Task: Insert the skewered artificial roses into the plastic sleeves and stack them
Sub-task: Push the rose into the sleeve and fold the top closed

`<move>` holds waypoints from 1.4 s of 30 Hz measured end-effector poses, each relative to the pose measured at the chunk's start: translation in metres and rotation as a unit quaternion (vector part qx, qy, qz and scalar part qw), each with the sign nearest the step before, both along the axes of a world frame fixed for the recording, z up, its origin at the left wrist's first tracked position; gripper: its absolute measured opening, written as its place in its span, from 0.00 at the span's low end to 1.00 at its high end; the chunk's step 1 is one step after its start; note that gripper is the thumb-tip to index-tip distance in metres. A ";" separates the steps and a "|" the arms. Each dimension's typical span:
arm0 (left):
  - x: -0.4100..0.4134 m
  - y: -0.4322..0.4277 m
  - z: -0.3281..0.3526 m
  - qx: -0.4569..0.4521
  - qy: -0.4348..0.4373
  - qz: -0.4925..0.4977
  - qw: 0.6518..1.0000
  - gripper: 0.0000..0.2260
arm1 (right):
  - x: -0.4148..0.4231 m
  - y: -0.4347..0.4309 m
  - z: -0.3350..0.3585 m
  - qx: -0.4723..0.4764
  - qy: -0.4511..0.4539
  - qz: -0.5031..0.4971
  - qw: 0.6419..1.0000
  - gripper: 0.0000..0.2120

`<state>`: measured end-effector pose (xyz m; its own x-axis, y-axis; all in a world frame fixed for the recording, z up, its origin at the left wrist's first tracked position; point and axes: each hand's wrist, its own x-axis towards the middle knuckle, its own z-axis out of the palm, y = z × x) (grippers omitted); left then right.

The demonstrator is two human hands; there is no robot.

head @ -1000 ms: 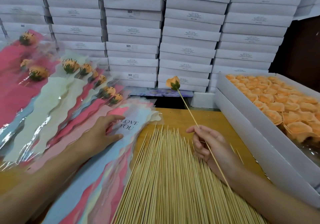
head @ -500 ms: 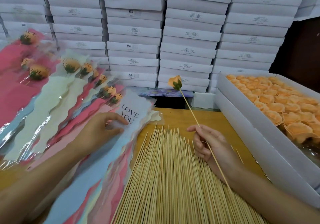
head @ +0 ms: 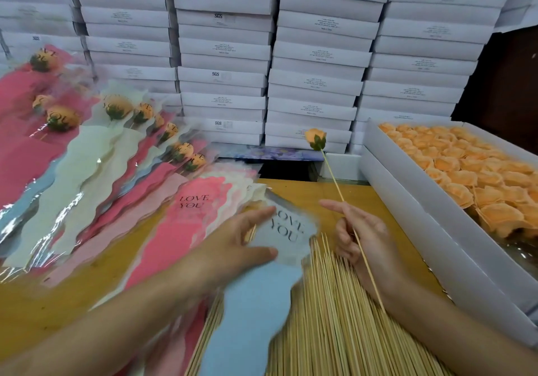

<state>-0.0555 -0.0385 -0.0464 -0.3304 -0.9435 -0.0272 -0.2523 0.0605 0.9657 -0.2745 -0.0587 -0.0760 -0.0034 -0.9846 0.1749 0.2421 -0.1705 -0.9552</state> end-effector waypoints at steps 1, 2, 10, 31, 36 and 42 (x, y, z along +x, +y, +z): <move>0.000 0.000 -0.002 0.011 0.003 -0.015 1.000 0.23 | 0.000 0.000 -0.001 0.002 -0.001 -0.003 1.000 0.15; 0.000 -0.001 -0.003 0.014 0.009 -0.023 1.000 0.21 | 0.000 -0.001 -0.001 0.001 0.001 -0.005 1.000 0.14; 0.006 -0.014 -0.021 -0.074 0.063 0.093 0.991 0.03 | -0.001 -0.001 -0.002 0.000 0.041 0.000 0.999 0.14; 0.007 -0.020 -0.030 -0.083 0.074 0.080 0.991 0.05 | 0.005 0.003 0.004 -0.063 0.100 -0.053 0.992 0.15; 0.008 -0.022 -0.034 -0.090 0.077 0.067 0.991 0.05 | 0.004 0.003 0.016 -0.136 0.079 -0.124 0.980 0.16; 0.007 -0.021 -0.034 -0.105 0.035 0.050 0.993 0.13 | 0.001 -0.003 0.023 -0.156 0.085 -0.162 0.971 0.14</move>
